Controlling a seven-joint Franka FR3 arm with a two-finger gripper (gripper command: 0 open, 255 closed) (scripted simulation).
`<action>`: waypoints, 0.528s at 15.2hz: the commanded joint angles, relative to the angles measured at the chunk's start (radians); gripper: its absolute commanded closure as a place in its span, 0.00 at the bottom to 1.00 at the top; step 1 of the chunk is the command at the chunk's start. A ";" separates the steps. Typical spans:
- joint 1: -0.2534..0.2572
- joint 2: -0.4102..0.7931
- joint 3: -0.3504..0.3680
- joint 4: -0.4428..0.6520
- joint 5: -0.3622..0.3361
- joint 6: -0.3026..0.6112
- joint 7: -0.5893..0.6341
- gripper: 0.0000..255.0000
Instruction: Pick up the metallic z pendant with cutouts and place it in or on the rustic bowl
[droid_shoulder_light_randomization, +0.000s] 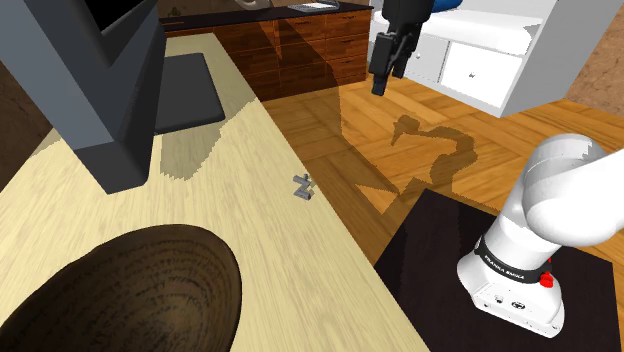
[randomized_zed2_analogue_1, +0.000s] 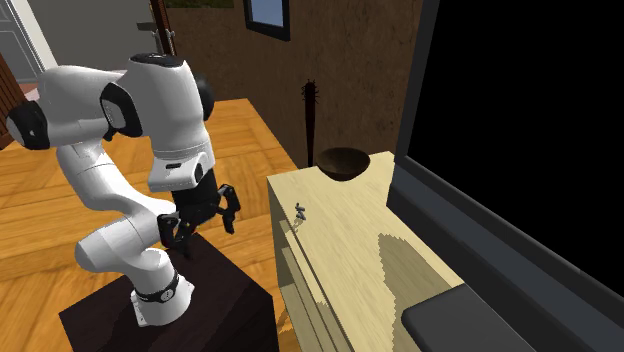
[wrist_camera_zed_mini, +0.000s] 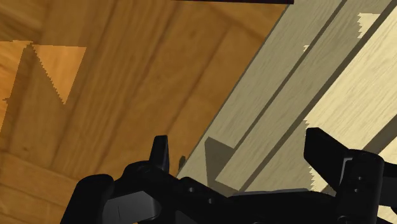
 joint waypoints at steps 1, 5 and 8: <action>0.015 0.009 0.038 -0.001 0.032 0.006 0.044 0.00; 0.042 0.049 0.116 0.017 0.093 0.024 0.129 0.00; 0.060 0.089 0.175 0.041 0.133 0.040 0.193 0.00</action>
